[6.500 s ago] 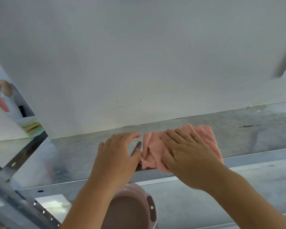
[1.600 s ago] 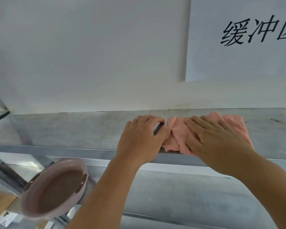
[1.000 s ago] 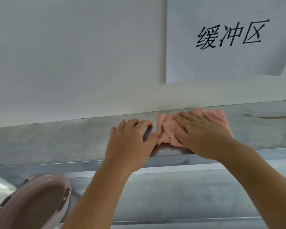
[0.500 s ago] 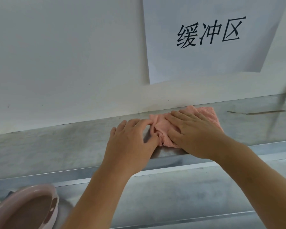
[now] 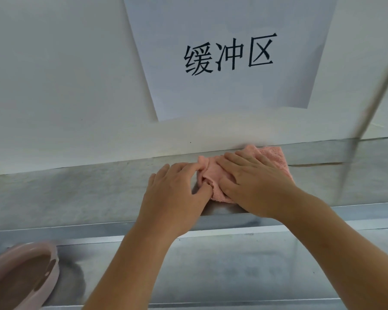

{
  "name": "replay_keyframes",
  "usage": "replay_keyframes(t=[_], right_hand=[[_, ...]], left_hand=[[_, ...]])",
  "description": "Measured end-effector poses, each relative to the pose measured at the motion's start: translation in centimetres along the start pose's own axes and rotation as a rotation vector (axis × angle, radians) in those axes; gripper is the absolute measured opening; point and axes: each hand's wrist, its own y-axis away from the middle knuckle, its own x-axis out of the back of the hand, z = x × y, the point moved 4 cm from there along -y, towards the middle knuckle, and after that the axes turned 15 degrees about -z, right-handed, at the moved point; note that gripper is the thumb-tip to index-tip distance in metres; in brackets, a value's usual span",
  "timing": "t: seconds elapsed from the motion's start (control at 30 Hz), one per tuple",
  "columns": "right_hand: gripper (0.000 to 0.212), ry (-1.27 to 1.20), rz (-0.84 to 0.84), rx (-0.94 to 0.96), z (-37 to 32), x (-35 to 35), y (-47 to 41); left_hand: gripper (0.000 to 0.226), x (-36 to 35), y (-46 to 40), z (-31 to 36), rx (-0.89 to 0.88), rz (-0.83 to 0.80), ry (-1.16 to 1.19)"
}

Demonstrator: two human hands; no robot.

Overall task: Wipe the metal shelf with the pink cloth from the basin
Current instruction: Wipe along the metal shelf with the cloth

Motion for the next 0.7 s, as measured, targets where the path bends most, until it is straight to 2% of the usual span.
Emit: replay_keyframes(t=[0.4, 0.7], right_hand=[[0.063, 0.013, 0.01, 0.04, 5.2, 0.6, 2.2], [0.068, 0.012, 0.018, -0.004, 8.3, 0.6, 4.3]], left_hand=[[0.049, -2.2, -0.1, 5.6, 0.037, 0.011, 0.006], [0.047, -3.3, -1.3, 7.6, -0.011, -0.017, 0.001]])
